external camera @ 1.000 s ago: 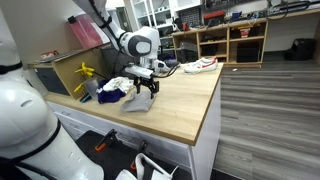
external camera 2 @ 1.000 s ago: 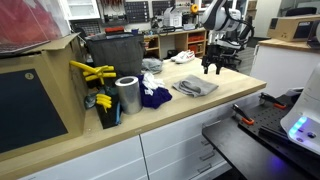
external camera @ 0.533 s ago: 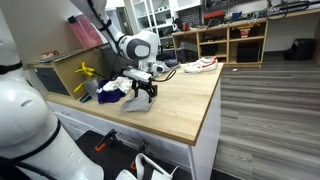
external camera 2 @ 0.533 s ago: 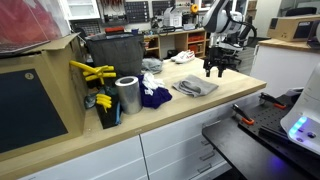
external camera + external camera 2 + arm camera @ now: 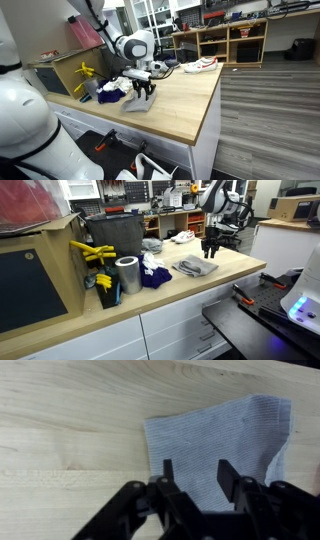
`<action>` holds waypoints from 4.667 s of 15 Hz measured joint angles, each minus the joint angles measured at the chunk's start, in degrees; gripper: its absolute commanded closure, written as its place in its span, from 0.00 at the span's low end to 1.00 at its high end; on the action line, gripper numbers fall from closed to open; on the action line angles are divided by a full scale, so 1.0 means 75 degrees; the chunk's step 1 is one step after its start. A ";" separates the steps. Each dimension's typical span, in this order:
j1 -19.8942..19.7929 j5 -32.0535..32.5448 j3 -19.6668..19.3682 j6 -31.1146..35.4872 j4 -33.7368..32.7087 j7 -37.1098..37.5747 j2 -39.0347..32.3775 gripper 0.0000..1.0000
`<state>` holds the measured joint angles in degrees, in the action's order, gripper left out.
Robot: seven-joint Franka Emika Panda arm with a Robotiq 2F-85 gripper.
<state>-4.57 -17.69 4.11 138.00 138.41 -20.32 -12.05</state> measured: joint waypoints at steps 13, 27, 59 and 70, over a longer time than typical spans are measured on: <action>0.0353 0.1073 0.0285 0.1642 -0.0497 -0.0094 -0.1150 1.00; -0.0013 0.2869 -0.0942 0.2596 -0.0629 0.0194 -0.1408 1.00; 0.0294 0.3305 -0.0522 0.2847 0.0008 0.0881 -0.1093 1.00; 0.0444 0.3633 -0.0817 0.3096 0.1052 0.1337 -0.0432 1.00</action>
<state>-1.24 9.56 -2.02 161.22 146.30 -10.29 -15.29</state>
